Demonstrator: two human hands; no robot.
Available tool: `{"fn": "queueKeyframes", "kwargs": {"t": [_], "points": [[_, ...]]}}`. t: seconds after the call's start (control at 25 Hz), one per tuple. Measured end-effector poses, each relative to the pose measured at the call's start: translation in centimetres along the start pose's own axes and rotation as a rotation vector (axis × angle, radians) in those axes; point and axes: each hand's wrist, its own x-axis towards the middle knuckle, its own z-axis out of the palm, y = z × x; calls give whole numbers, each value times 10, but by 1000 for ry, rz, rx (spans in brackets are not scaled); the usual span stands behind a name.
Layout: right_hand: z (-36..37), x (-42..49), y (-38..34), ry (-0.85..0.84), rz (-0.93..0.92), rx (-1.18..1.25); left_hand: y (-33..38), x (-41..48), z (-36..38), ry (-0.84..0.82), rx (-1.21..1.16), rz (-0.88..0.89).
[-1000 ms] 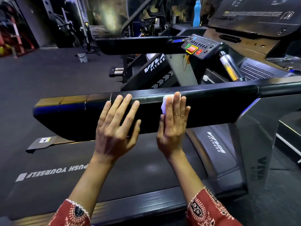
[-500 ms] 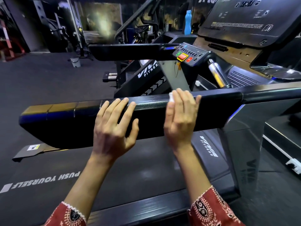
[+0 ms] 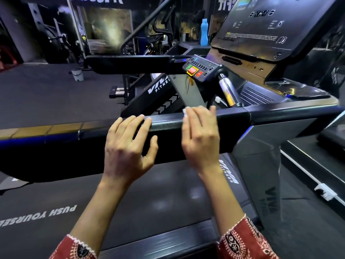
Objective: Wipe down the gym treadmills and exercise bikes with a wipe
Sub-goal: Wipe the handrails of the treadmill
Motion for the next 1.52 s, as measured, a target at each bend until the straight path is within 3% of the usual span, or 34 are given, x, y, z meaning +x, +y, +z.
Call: {"fn": "queueKeyframes", "kwargs": {"t": [0.08,0.24,0.4,0.52,0.68,0.84,1.0,1.16,1.36,1.52], "points": [[-6,1,5,-35,-68,-56,7,2,3,-1,-1,-7],[-13,10,16,-52,145,-86,10,4,3,8,13,-14],[-11,12,4,-159,-7,-18,9,5,3,0,7,-17],[-11,15,9,-130,175,-90,6,3,0,-5,11,-15],[-6,12,-16,-201,-41,39,-4,3,-4,-17,23,-3],[-4,13,-21,-170,213,-15,-16,-2,-12,-16,38,-12],[3,5,-50,-250,-20,56,-30,-4,-19,-18,46,-11],[7,4,-62,-150,202,-13,-46,-11,-31,-9,59,-26],[16,-2,-98,-224,-20,67,-70,-17,-44,-14,83,-38],[23,-2,-117,-147,162,-56,-88,-24,-55,-11,97,-59]]}}
